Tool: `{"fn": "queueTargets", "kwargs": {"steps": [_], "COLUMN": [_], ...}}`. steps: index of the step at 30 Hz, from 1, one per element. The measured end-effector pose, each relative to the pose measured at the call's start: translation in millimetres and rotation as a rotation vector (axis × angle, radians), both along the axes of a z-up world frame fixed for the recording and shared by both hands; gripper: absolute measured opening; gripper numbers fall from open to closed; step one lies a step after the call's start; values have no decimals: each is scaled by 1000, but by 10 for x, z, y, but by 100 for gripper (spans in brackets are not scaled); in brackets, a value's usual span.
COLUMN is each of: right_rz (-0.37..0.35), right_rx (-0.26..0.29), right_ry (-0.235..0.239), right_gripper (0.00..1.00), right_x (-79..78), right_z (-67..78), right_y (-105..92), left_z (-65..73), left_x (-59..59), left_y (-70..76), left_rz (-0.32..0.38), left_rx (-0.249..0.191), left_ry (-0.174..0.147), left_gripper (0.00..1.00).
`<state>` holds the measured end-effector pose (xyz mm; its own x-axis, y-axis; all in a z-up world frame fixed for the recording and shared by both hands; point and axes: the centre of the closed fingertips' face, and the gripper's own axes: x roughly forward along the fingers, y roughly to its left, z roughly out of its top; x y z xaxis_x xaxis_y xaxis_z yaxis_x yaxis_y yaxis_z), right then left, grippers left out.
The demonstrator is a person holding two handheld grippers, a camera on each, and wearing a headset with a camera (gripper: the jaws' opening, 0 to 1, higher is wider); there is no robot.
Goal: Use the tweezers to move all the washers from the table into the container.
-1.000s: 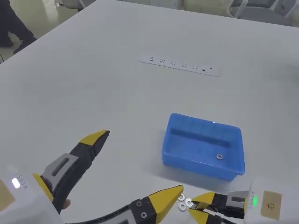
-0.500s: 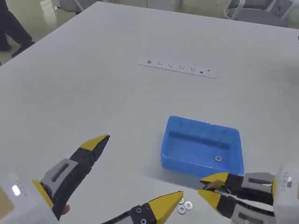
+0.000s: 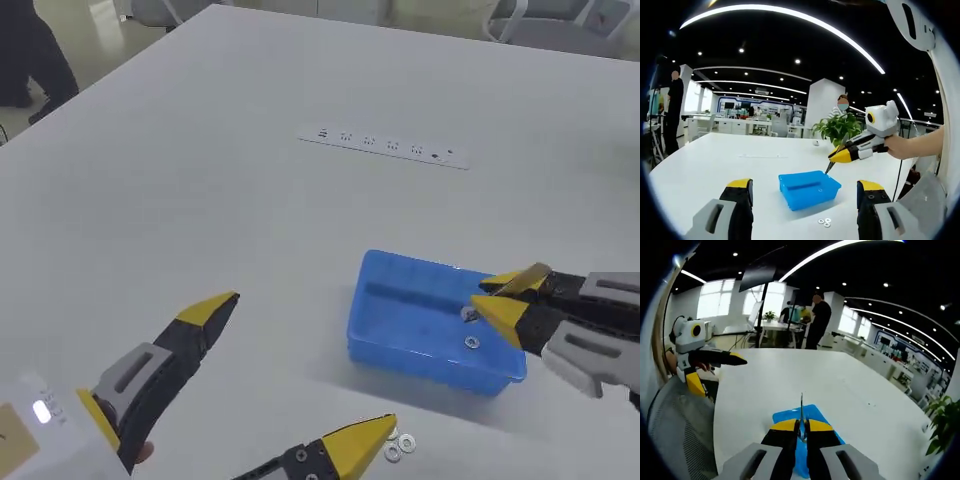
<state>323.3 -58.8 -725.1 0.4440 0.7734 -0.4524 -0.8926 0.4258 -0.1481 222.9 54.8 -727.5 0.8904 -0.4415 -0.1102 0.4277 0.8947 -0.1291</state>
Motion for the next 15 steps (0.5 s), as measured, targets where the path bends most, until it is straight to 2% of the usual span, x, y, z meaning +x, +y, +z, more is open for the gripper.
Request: {"fn": "queueTargets", "kwargs": {"steps": [3,5,7,8,10,11,14,15], "right_rz": [-47,-89,-148,-170,-205,-233,-266,-277], "right_rx": [59,114,184,208,242,264,300,296], "right_ry": [65,162,237,324,389,463,541,555], "right_gripper": [2,2,2,2,2,2,2,2], "right_x": [128,217,341,363,433,453,519,541], "right_z": [-10,-74,-131,-212,-304,-377,-499,-554], "right_y": [-32,-59,-98,-113,-139,-151,-157,-162], "left_z": [-7,6,19,29,40,45,57,62], "left_x": [0,7,13,17,22,24,27,28], "left_y": [9,-14,-37,-54,-69,-78,-98,-105], "left_rz": [0,2,2,3,4,3,4,4], "left_rx": [0,3,4,4,6,6,10,9], "left_ry": [0,-1,0,1,1,1,3,4], "left_gripper": [88,88,87,87,87,87,87,87]}}
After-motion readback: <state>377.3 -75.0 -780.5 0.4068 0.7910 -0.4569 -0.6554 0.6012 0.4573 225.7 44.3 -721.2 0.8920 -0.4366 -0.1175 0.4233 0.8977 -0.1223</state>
